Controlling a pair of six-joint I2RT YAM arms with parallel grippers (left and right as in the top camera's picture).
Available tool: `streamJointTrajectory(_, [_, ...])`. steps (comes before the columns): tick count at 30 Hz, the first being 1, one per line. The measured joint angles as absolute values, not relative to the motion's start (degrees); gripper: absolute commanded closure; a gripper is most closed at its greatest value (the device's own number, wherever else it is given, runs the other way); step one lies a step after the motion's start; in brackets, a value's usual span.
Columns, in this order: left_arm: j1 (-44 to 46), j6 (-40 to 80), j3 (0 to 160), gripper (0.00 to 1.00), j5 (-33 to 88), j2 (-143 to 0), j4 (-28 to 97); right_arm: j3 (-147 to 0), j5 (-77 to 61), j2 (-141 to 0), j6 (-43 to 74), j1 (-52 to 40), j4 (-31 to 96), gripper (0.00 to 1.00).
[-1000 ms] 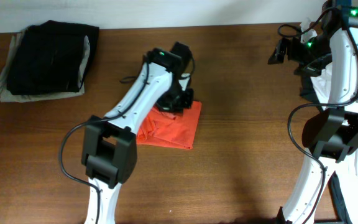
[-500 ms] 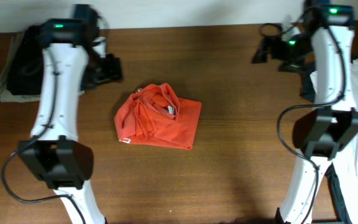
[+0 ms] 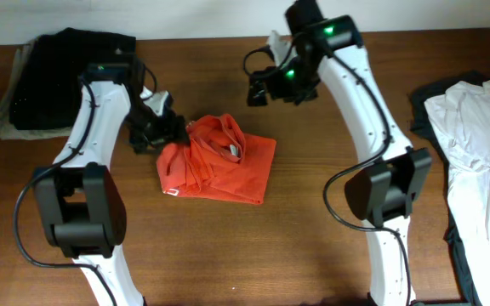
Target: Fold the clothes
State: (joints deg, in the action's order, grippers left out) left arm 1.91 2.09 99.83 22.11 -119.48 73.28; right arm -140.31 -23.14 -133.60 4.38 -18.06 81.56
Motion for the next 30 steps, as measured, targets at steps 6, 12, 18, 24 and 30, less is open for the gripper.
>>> streamJointTrajectory(6, [5.63, -0.93, 94.26, 0.24, 24.29, -119.48, 65.3, -140.31, -22.28, -134.37, 6.5, -18.13, 80.75, 0.01])
streamJointTrajectory(12, [9.26, -1.91, 94.26, 0.41, 25.12, -119.48, 63.64, -140.31, -21.41, -134.37, 7.11, -16.25, 82.13, 0.01])
streamJointTrajectory(18, [9.08, -2.57, 94.26, 1.0, 25.12, -119.48, 63.29, -140.31, -20.95, -134.37, 7.09, -14.92, 82.21, 0.01])
streamJointTrajectory(24, [9.26, -2.59, 94.26, 0.99, 25.15, -119.46, 65.73, -140.31, -20.16, -134.37, 6.96, -14.22, 82.17, 0.01])
streamJointTrajectory(30, [14.17, -2.59, 94.26, 0.99, 26.35, -116.2, 68.99, -140.31, -19.7, -134.39, 6.87, -11.27, 81.3, 0.01])
